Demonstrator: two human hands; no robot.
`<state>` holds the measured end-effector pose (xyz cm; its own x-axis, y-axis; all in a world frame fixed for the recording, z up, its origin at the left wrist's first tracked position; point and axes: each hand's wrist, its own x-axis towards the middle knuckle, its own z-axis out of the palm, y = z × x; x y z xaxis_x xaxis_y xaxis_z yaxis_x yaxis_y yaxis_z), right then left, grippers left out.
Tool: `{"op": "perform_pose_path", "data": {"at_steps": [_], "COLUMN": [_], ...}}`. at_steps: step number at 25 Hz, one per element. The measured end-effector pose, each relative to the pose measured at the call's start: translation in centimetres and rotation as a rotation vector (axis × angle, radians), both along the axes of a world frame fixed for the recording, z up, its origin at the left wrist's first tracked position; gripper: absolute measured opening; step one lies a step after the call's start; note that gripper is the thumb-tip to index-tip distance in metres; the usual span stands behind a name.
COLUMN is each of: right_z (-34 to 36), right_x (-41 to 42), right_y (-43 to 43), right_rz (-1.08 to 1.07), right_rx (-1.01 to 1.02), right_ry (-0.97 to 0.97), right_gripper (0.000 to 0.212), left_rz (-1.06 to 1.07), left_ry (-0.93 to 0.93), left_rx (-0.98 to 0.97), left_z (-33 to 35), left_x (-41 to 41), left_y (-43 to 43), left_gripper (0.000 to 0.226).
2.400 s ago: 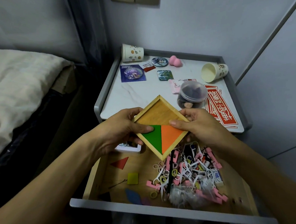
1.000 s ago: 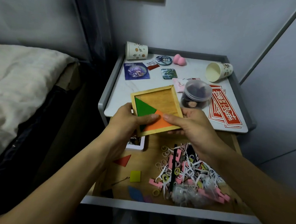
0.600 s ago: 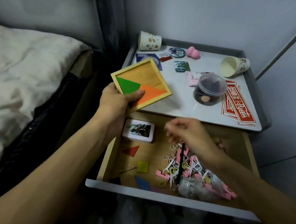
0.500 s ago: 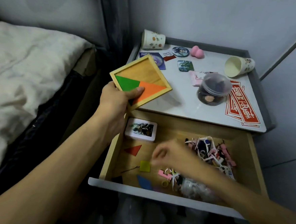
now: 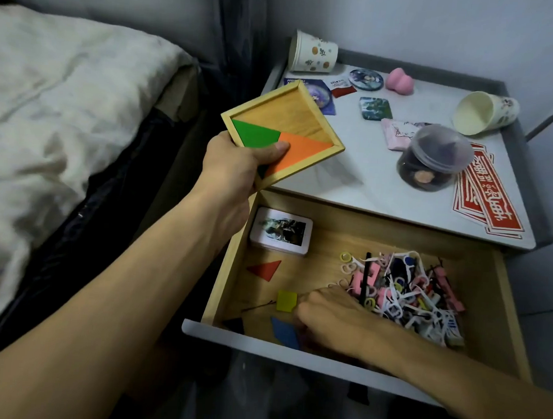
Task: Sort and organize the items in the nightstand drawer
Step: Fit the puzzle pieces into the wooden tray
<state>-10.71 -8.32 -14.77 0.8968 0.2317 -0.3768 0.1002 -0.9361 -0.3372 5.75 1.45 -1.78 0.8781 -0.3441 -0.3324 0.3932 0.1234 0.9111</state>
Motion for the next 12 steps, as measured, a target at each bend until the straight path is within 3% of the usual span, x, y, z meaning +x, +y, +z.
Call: {"op": "perform_pose_path", "data": {"at_steps": [7, 12], "right_z": [0.4, 1.3], "right_x": [-0.5, 0.1], "right_y": [-0.8, -0.5], "right_rz": [0.03, -0.186], "right_rx": [-0.132, 0.118], "right_ry": [0.024, 0.159], "right_gripper": [0.009, 0.012], "left_rz": [0.005, 0.012], "left_ry": [-0.003, 0.004], "left_rx": [0.007, 0.001], "left_z": [0.0, 0.1], "left_x": [-0.3, -0.3], "left_y": [0.1, 0.1], "left_gripper": [0.045, 0.047]}}
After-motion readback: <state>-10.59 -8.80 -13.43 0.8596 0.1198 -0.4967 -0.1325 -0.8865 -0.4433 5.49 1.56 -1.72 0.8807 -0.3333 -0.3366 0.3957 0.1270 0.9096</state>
